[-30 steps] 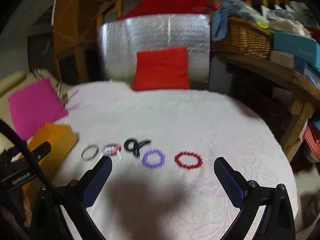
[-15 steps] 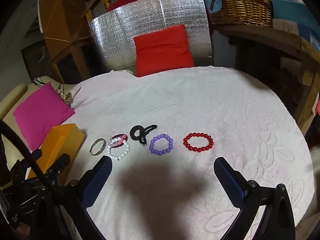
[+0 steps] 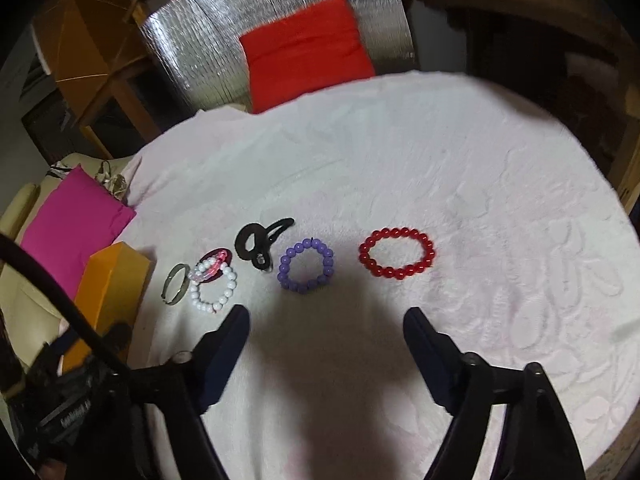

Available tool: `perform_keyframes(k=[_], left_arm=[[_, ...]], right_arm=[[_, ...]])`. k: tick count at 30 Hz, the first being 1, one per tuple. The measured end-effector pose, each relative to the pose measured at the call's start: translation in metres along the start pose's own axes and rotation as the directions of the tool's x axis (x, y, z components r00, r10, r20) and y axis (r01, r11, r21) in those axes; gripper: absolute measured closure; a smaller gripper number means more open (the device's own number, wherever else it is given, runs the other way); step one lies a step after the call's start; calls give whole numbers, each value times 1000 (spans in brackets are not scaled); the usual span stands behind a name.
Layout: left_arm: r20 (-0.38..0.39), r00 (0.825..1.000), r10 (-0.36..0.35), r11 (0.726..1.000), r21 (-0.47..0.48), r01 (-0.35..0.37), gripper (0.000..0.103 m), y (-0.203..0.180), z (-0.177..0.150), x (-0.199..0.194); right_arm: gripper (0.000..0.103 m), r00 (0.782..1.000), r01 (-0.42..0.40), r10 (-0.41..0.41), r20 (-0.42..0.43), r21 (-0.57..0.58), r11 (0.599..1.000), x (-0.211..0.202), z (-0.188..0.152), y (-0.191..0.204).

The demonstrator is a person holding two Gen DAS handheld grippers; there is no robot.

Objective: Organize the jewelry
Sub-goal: 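Grasp the purple bead bracelet with the right tool while the left tool grasps the white bead bracelet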

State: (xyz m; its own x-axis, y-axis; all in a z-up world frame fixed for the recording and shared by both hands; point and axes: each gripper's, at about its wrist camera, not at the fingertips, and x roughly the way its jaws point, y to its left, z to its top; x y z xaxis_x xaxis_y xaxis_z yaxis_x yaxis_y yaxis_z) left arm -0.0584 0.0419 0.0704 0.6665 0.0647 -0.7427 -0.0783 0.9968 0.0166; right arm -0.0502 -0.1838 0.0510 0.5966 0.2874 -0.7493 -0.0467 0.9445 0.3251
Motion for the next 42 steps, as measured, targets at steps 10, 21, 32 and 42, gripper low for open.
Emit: perform_keyframes(k=[10, 21, 32, 42], left_arm=[[-153, 984, -94, 996, -3, 94, 22, -10, 7, 50], [-196, 965, -173, 985, -19, 173, 58, -24, 7, 78], [-162, 950, -267, 964, -40, 264, 98, -12, -6, 47], [-147, 960, -238, 969, -109, 223, 75, 13, -1, 48]], right_arm=[[61, 989, -65, 71, -133, 54, 996, 70, 21, -5], [91, 993, 8, -10, -119, -16, 1000, 86, 26, 4], [93, 999, -9, 6, -53, -45, 999, 45, 13, -1], [93, 998, -55, 55, -30, -12, 998, 31, 3, 8]])
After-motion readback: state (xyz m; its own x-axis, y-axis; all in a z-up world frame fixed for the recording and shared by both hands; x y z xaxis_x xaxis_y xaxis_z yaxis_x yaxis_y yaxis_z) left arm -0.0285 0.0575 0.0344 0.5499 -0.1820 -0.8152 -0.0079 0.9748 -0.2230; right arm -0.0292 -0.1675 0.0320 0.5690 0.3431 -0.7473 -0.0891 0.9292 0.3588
